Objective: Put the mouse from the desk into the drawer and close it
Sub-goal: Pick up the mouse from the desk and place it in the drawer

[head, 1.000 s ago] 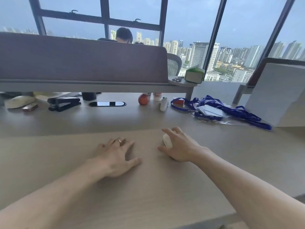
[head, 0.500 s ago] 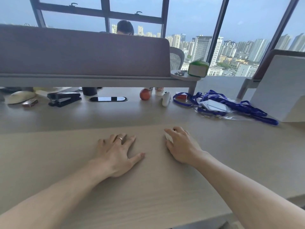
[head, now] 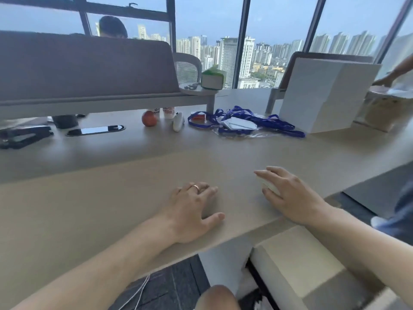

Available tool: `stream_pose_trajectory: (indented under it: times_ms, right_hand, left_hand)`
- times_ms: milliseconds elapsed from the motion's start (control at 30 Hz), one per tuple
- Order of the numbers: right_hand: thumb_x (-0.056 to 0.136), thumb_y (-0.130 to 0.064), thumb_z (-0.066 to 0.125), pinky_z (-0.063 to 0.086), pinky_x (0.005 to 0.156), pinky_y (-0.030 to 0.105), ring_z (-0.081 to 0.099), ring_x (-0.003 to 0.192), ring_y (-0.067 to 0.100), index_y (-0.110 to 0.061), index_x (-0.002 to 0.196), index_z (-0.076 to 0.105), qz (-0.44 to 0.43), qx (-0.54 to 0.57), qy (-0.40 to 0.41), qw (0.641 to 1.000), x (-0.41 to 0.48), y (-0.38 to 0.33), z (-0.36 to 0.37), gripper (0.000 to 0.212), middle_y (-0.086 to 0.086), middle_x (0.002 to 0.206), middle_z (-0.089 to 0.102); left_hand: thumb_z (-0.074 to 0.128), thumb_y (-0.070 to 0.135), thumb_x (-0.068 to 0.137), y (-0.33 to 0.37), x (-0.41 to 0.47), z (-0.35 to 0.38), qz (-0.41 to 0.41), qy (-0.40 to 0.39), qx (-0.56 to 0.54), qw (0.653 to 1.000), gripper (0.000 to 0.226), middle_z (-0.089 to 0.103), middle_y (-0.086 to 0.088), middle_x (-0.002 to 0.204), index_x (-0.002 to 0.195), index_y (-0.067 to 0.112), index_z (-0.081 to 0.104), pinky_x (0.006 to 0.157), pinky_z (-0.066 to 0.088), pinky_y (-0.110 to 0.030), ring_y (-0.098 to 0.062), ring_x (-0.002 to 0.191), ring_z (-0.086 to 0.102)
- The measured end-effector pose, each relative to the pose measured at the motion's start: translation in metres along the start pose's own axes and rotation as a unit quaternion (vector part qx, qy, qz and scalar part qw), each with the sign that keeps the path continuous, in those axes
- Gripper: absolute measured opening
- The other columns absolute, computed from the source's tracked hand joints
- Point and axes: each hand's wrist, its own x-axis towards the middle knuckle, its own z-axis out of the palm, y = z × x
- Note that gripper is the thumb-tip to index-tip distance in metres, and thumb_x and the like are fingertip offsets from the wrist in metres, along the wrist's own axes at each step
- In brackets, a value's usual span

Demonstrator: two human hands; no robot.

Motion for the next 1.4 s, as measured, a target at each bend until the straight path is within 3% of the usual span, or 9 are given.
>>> stream_pose_trajectory:
  times_ms: [167, 333, 500, 633, 733, 833, 1133, 1267, 1400]
  right_hand:
    - [0.096, -0.032, 0.051, 0.036, 0.11, 0.029, 0.049, 0.133, 0.023, -0.029, 0.146, 0.048, 0.042, -0.034, -0.004, 0.999, -0.071, 0.05, -0.031, 0.05, 0.003, 0.149, 0.046]
    - [0.095, -0.038, 0.047, 0.041, 0.11, 0.037, 0.049, 0.134, 0.02, -0.034, 0.146, 0.045, 0.079, -0.04, -0.004, 0.996, -0.126, 0.091, -0.04, 0.051, 0.0, 0.15, 0.045]
    - [0.093, -0.042, 0.044, 0.039, 0.111, 0.038, 0.046, 0.136, 0.02, -0.034, 0.145, 0.045, 0.11, -0.028, -0.026, 0.993, -0.159, 0.116, -0.029, 0.052, 0.0, 0.149, 0.045]
    - [0.096, -0.039, 0.046, 0.035, 0.113, 0.035, 0.044, 0.138, 0.021, -0.036, 0.147, 0.042, 0.119, -0.016, -0.035, 0.992, -0.171, 0.127, -0.01, 0.051, 0.0, 0.151, 0.042]
    - [0.097, -0.038, 0.046, 0.032, 0.112, 0.029, 0.044, 0.138, 0.021, -0.032, 0.148, 0.043, 0.125, -0.015, -0.041, 0.991, -0.175, 0.13, 0.0, 0.051, -0.002, 0.152, 0.04]
    - [0.096, -0.039, 0.045, 0.04, 0.109, 0.037, 0.045, 0.135, 0.023, -0.033, 0.147, 0.043, 0.123, -0.003, -0.057, 0.991, -0.177, 0.134, 0.014, 0.051, -0.002, 0.151, 0.04]
    - [0.094, -0.031, 0.047, 0.035, 0.11, 0.046, 0.032, 0.14, 0.034, -0.038, 0.147, 0.038, 0.103, 0.013, -0.138, 0.985, -0.142, 0.144, 0.065, 0.054, 0.007, 0.152, 0.032]
    - [0.095, -0.027, 0.049, 0.024, 0.117, 0.041, 0.025, 0.144, 0.033, -0.034, 0.151, 0.036, 0.093, 0.018, -0.199, 0.975, -0.119, 0.147, 0.088, 0.057, 0.002, 0.161, 0.023]
    - [0.096, -0.025, 0.051, 0.021, 0.117, 0.039, 0.021, 0.145, 0.03, -0.033, 0.153, 0.031, 0.097, 0.014, -0.25, 0.963, -0.108, 0.149, 0.111, 0.061, -0.002, 0.164, 0.016]
  left_hand:
    - [0.032, 0.075, 0.088, 0.07, 0.007, 0.018, 0.1, -0.011, -0.005, 0.995, 0.07, 0.038, 0.005, 0.154, 0.147, 0.037, 0.035, 0.113, 0.021, -0.039, -0.016, 0.142, 0.027]
    - [0.042, 0.065, 0.092, 0.127, 0.009, 0.029, 0.164, 0.011, -0.029, 0.986, 0.063, 0.04, 0.003, 0.153, 0.146, 0.033, 0.04, 0.113, 0.02, -0.034, -0.016, 0.14, 0.03]
    - [0.048, 0.058, 0.093, 0.169, -0.001, 0.062, 0.266, 0.019, -0.03, 0.963, 0.061, 0.043, 0.006, 0.15, 0.145, 0.026, 0.043, 0.112, 0.031, -0.034, -0.013, 0.138, 0.032]
    - [0.049, 0.062, 0.089, 0.178, 0.0, 0.088, 0.179, -0.008, -0.06, 0.982, 0.077, 0.027, 0.003, 0.159, 0.152, 0.024, 0.028, 0.111, 0.036, -0.039, -0.016, 0.144, 0.021]
    - [0.05, 0.072, 0.082, 0.17, 0.011, 0.1, 0.099, -0.062, -0.025, 0.993, 0.098, 0.015, -0.001, 0.164, 0.156, 0.02, 0.014, 0.117, 0.021, -0.042, -0.022, 0.147, 0.014]
    - [0.054, 0.079, 0.073, 0.165, 0.018, 0.106, 0.055, -0.113, 0.02, 0.992, 0.112, 0.011, -0.003, 0.165, 0.157, 0.018, 0.011, 0.118, 0.015, -0.044, -0.024, 0.148, 0.01]
    - [0.062, 0.071, 0.068, 0.162, 0.023, 0.114, 0.079, -0.088, 0.064, 0.991, 0.116, 0.014, 0.001, 0.162, 0.157, 0.018, 0.011, 0.112, 0.022, -0.044, -0.023, 0.142, 0.017]
    - [0.065, 0.07, 0.066, 0.164, 0.023, 0.113, 0.093, -0.065, 0.082, 0.99, 0.115, 0.018, 0.0, 0.159, 0.155, 0.017, 0.015, 0.109, 0.026, -0.042, -0.023, 0.14, 0.021]
    - [0.066, 0.07, 0.064, 0.164, 0.024, 0.114, 0.096, -0.052, 0.091, 0.99, 0.113, 0.022, 0.0, 0.157, 0.152, 0.017, 0.02, 0.105, 0.03, -0.042, -0.023, 0.137, 0.024]
